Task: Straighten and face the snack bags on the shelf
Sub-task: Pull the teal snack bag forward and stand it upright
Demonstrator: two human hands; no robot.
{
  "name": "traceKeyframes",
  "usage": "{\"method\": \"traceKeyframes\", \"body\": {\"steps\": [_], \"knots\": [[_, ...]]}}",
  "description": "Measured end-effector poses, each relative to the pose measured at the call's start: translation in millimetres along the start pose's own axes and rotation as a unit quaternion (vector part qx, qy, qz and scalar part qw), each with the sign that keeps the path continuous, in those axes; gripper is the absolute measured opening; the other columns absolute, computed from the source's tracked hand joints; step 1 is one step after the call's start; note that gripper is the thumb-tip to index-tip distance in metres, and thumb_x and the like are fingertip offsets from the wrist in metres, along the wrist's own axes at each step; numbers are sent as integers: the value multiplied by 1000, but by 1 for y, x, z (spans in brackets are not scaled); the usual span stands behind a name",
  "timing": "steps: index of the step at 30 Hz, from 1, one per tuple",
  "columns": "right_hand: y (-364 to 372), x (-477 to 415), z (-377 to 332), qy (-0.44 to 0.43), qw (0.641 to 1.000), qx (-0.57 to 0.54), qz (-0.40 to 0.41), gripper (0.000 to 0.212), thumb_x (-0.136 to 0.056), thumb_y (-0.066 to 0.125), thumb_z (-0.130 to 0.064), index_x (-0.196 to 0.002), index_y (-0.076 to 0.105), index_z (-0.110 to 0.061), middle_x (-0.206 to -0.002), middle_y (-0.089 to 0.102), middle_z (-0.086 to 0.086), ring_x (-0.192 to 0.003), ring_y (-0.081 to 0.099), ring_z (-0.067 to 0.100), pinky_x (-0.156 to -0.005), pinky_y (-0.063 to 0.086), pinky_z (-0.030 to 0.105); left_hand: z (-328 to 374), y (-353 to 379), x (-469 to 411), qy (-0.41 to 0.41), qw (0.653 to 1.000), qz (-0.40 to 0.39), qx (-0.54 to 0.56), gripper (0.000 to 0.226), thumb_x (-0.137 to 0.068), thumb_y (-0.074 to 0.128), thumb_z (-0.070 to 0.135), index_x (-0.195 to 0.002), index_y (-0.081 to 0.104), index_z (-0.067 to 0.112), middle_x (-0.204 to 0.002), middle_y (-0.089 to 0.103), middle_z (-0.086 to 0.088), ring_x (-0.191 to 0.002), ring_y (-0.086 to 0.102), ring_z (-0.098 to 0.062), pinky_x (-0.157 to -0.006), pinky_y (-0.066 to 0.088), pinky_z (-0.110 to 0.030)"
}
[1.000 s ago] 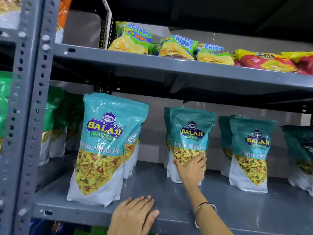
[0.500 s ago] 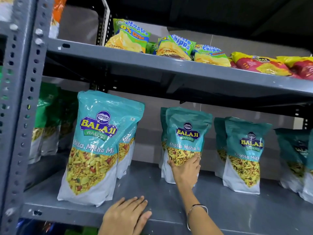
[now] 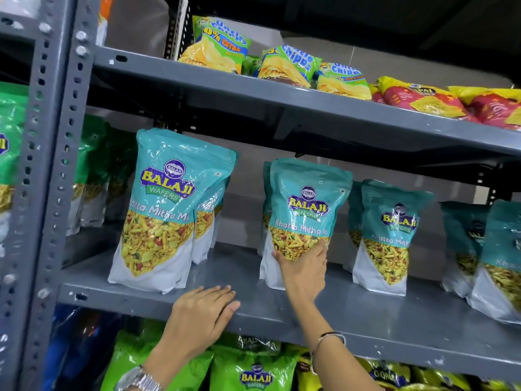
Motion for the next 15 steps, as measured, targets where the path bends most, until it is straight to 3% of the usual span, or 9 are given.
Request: {"method": "traceKeyframes", "body": {"steps": [15], "knots": [[-49, 47, -10, -1, 998, 55, 42, 114, -60, 76, -62, -144, 22, -9, -144, 40, 12, -129, 45, 34, -85, 51, 47, 2, -4, -3, -3, 1000, 1, -3, 67, -102, 18, 48, -86, 77, 21, -91, 73, 8, -85, 69, -8, -74, 52, -27]]}}
Point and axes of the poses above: each hand's wrist, its own x-axis away from the middle knuckle, its own y-axis out of the palm, z = x × y, the point moved 10 cm from there along -x, towards the middle knuckle
